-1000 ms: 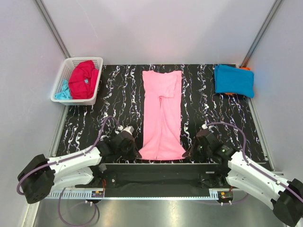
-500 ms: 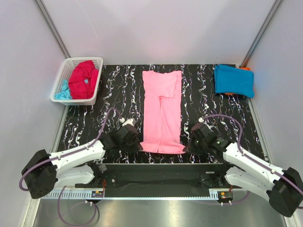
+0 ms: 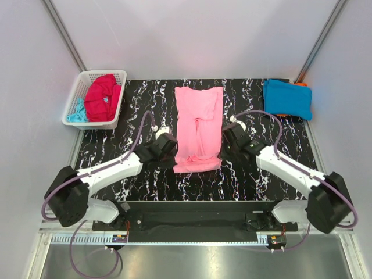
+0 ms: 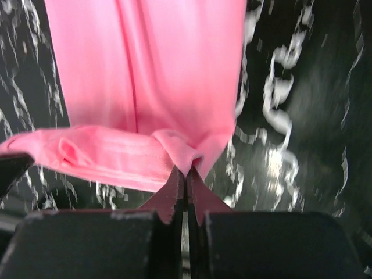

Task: Fold and stack the t-shirts
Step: Fold the tshirt

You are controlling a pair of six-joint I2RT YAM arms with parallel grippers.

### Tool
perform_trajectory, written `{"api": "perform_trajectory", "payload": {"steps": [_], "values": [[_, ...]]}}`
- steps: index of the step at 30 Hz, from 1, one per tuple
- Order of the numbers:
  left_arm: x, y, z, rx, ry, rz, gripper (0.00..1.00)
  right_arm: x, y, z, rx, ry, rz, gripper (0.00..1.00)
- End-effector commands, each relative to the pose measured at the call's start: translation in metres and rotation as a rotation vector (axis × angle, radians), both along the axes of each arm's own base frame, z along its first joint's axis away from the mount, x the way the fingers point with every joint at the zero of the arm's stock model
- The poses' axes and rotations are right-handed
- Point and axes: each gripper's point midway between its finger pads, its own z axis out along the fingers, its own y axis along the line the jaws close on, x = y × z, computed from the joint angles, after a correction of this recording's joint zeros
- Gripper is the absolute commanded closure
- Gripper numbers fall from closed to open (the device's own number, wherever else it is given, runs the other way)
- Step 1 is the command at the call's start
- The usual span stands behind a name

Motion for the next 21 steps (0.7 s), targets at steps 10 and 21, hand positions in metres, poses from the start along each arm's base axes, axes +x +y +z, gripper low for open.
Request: {"api": "perform_trajectory", "payload": {"steps": [10,21], "values": [[0.168,-0.033,0.038,0.051,-0.160,-0.049,1.00,0.182,-0.012,0.048,-0.061,-0.243,0.019,1.00],[0.280,-0.042,0.000,0.048,-0.121,-0.028,1.00,0.269,-0.031,-0.020,-0.076,-0.163,-0.030,1.00]]}}
